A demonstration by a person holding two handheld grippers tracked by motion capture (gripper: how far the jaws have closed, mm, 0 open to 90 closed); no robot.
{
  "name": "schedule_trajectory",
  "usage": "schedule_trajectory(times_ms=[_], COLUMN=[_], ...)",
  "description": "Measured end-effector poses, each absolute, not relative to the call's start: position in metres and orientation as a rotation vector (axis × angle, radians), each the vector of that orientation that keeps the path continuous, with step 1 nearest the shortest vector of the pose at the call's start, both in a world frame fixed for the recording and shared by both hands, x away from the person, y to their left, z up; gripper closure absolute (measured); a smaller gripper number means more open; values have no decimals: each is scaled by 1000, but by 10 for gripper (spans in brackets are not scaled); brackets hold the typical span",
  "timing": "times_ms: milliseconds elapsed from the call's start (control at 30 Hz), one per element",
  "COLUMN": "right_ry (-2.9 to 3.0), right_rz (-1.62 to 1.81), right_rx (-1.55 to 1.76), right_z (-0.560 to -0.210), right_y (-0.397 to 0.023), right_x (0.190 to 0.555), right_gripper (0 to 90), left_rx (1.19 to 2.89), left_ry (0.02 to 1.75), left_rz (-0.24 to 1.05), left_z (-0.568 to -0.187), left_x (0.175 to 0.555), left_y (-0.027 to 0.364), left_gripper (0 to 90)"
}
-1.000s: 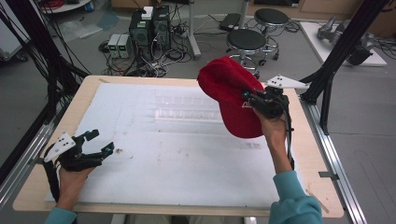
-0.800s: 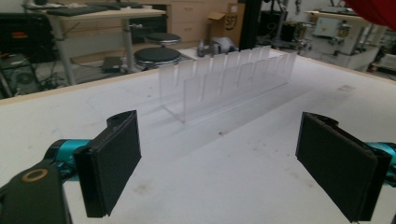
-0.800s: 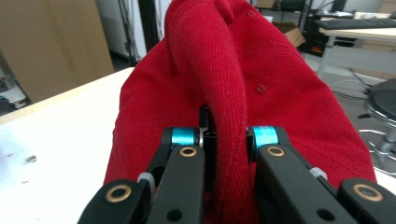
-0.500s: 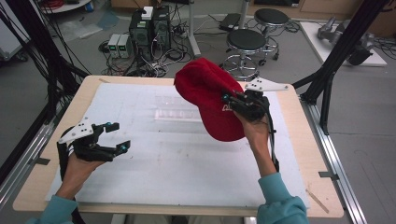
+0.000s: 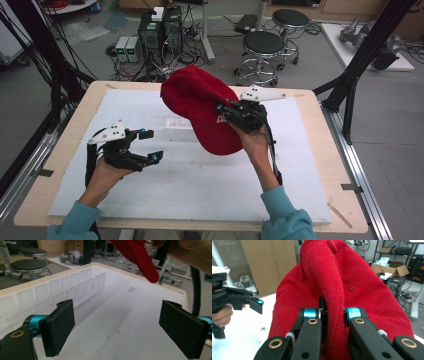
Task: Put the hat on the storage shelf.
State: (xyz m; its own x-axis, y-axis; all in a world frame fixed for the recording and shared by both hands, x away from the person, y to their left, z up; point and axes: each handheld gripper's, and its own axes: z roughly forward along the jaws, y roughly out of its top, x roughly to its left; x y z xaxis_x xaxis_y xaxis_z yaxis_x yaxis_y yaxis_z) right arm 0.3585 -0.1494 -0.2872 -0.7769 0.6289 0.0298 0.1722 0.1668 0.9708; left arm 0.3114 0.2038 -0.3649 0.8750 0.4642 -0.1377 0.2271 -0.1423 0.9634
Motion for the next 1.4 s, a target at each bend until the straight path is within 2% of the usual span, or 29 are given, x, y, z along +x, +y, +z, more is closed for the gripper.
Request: schedule_trajectory(times_ms=[300,733,833,967,1133,1200,1233,1400], right_ry=[2082,2080,2077,2072,2074,2076,2082,2092], right_rz=[1684,1728,1726,1748,1765,1766,1767,1778], right_rx=[711,669,646,608,539,524,515,504], right_z=[-289,-290,-289,-289,-288,-288,-289,-289], right_y=[-129,-118,-117,-115,-111,-110,-108,-108], right_x=[356,350,348,345,342,342,341,340], right_gripper=[867,867,867,867,866,866,864,860], left_rx=[1718,1680,1663,1667,1666,1670,1669,1663], left_ry=[508,500,486,460,441,415,406,401], left_rz=[146,43,20,16,7,20,26,7], left_z=[-362,-358,-357,-357,-355,-355,-354,-353], left_x=[315,323,323,321,318,316,315,315], left_y=[169,145,144,143,140,140,140,142], left_gripper=[145,231,287,429,516,592,663,747])
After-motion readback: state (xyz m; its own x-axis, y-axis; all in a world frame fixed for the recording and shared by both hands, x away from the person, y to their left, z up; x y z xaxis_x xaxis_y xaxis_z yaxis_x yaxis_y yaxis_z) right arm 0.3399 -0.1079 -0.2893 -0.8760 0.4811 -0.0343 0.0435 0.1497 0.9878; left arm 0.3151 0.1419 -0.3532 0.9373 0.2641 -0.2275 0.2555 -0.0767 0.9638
